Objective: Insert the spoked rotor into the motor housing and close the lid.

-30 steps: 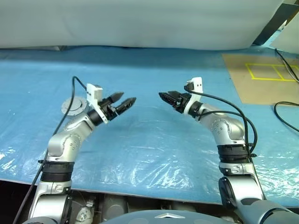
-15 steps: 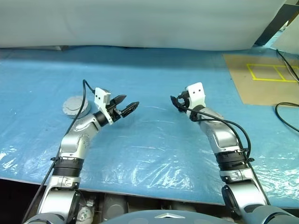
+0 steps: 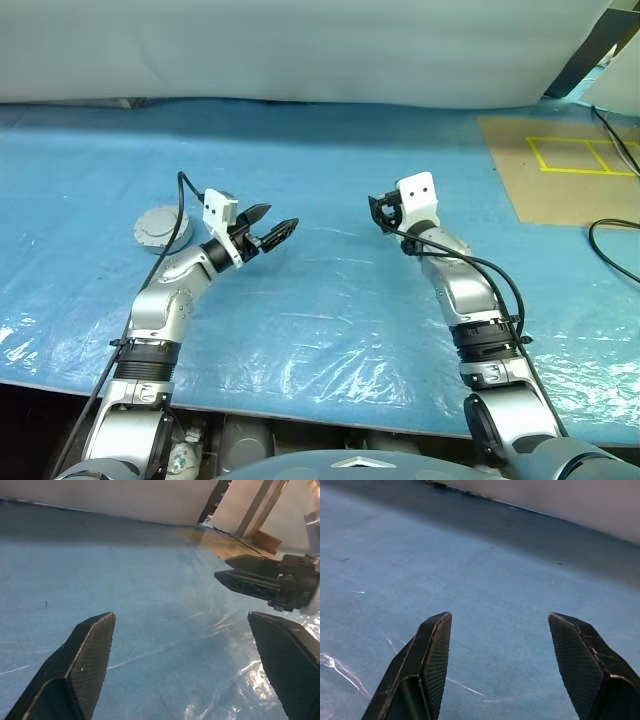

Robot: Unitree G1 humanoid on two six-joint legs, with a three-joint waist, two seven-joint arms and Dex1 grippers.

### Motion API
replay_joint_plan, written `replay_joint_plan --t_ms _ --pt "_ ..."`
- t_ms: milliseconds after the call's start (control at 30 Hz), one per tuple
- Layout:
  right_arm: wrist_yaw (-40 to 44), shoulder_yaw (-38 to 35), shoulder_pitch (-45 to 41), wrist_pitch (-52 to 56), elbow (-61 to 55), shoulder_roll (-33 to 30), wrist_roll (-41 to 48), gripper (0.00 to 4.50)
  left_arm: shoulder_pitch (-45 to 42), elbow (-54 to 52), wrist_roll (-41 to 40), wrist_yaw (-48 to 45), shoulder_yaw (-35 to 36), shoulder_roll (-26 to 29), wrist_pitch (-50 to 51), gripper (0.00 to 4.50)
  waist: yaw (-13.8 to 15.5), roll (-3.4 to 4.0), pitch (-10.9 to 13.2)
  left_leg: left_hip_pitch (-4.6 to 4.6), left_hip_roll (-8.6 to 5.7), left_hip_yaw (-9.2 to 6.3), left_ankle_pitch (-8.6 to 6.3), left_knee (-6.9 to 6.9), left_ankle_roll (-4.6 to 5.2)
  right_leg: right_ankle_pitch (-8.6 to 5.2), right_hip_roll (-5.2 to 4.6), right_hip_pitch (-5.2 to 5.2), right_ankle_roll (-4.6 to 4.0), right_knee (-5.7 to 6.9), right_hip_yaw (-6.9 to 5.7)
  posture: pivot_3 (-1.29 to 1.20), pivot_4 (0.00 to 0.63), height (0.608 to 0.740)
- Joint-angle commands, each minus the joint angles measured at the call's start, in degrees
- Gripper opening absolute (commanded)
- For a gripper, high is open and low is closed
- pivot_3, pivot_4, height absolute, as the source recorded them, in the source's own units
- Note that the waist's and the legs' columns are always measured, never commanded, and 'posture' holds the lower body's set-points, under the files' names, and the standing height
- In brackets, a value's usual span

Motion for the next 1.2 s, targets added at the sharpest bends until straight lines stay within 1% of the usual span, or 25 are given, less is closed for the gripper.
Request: replay_joint_plan --t_ms 33,200,300,433,667,733,833,1000,1200 --pt "-0.7 -0.6 0.9 -0.4 -3.5 0.3 -0.4 3.2 -1.3 -2.0 -0.1 -0.3 1.4 0.5 -0.4 4.47 0.0 0.0 0.0 0.0 0.0 0.0 0.0 0.0 0.0 0.0 0.0 0.0 0.0 0.0 0.0 0.0 0.15 0.74" --pt "-2.1 0.5 2.6 -0.8 -5.6 0.8 -2.4 3.2 -1.2 -1.9 -0.3 -0.1 2.4 0.6 -0.2 4.47 0.0 0.0 0.0 0.0 0.0 0.0 0.0 0.0 0.0 0.0 0.0 0.0 0.0 0.0 0.0 0.0 0.15 0.74" --pt "-5.3 0.3 2.6 -1.7 -4.4 0.1 -5.6 3.2 -1.3 -2.3 -0.6 0.6 3.2 0.4 0.2 4.47 0.0 0.0 0.0 0.01 0.0 0.0 0.0 0.01 0.0 0.0 0.0 0.0 0.01 0.01 0.0 0.0 0.15 0.74" --pt "-6.6 0.4 1.4 -3.5 -2.3 -0.4 -7.4 3.2 -3.4 -3.1 -3.6 3.4 6.1 -0.6 2.5 4.47 0.0 0.0 0.0 0.02 -0.01 0.0 0.0 0.01 0.0 0.0 0.0 0.01 0.01 0.02 0.0 0.0 0.15 0.74" --pt "-7.2 1.5 0.0 -4.5 0.0 1.0 -8.6 3.2 -2.6 -3.4 -0.9 5.1 5.6 0.2 1.9 4.47 -0.1 0.0 0.0 0.01 -0.02 0.0 0.0 0.0 0.0 0.0 0.01 -0.01 0.01 0.01 0.02 0.0 0.15 0.74" --pt "-6.9 1.5 -0.8 -5.2 1.1 1.2 -8.6 3.2 -2.1 -3.4 1.0 6.0 5.1 0.8 1.0 4.47 -0.1 0.0 0.0 0.02 -0.02 0.0 0.0 0.0 0.0 0.0 0.01 -0.01 0.01 0.02 0.02 0.0 0.15 0.74" --pt "-7.0 1.7 -1.4 -5.6 2.0 1.9 -8.8 3.2 -2.2 -3.5 0.6 7.2 6.4 0.4 1.3 4.47 -0.1 0.01 0.0 0.01 -0.02 -0.01 0.0 0.01 0.0 0.01 0.0 0.0 0.02 0.02 0.02 0.0 0.15 0.74" --pt "-6.6 2.6 -1.4 -6.6 2.1 3.0 -9.3 3.2 -1.9 -4.0 1.2 8.3 5.9 0.1 1.0 4.47 0.0 0.01 0.0 0.0 -0.03 -0.01 0.0 0.02 0.0 0.01 0.0 0.0 0.02 0.02 0.02 0.0 0.15 0.74" --pt "-6.9 4.0 -1.1 -7.0 2.4 4.9 -9.9 3.2 -0.2 -5.4 2.1 8.5 5.9 0.9 1.2 4.47 -0.2 0.01 0.0 0.01 -0.02 -0.01 0.0 0.02 0.0 0.01 0.0 0.0 0.02 0.03 0.02 0.0 0.15 0.74"
